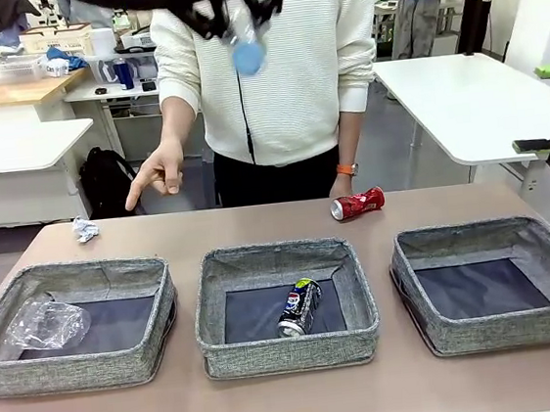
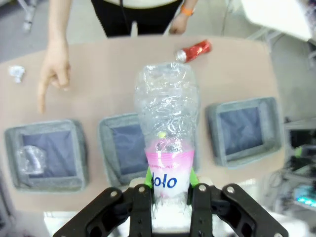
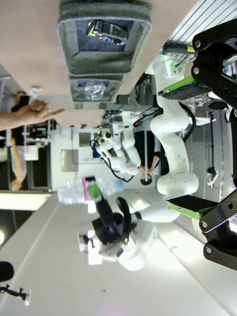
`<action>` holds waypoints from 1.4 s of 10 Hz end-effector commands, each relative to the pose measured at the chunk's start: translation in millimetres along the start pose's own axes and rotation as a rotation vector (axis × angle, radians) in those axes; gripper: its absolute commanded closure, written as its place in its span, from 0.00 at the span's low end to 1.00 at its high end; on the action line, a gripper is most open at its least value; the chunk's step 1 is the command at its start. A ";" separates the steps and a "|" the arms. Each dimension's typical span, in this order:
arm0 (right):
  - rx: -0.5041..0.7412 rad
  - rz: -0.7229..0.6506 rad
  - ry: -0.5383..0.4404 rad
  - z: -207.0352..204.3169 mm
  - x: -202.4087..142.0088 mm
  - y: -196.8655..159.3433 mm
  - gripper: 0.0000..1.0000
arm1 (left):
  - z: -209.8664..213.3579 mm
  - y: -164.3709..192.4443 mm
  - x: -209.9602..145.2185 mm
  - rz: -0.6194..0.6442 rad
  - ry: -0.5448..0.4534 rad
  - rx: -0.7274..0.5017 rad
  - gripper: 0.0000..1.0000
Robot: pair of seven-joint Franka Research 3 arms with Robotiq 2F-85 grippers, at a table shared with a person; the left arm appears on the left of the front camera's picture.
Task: Sort the waste into the appropriate baskets.
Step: Place the picked waste into the Fabric basket indicated by the person.
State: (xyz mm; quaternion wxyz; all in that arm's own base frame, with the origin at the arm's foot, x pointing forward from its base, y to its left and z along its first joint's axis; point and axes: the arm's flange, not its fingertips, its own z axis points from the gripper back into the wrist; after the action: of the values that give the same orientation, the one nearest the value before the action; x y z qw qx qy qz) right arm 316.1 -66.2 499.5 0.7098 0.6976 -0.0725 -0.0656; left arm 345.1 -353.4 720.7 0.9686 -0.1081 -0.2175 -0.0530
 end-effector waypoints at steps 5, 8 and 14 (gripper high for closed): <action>0.018 0.002 -0.008 -1.2 0.9 2.0 0.00 | -82.8 184.0 -123.4 0.204 0.191 0.123 0.77; 0.018 0.002 -0.008 -1.2 0.9 2.0 0.00 | -95.4 255.8 -177.2 0.519 0.184 0.200 0.77; 0.018 0.002 -0.008 -1.2 0.9 2.0 0.00 | -145.4 299.8 -167.3 0.692 0.101 0.306 0.77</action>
State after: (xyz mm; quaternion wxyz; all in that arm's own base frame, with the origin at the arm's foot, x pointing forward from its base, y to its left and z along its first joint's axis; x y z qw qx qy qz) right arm 316.1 -66.3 499.5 0.7098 0.6976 -0.0727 -0.0658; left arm 312.6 -90.1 497.3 0.9451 -0.0305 -0.1163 0.3040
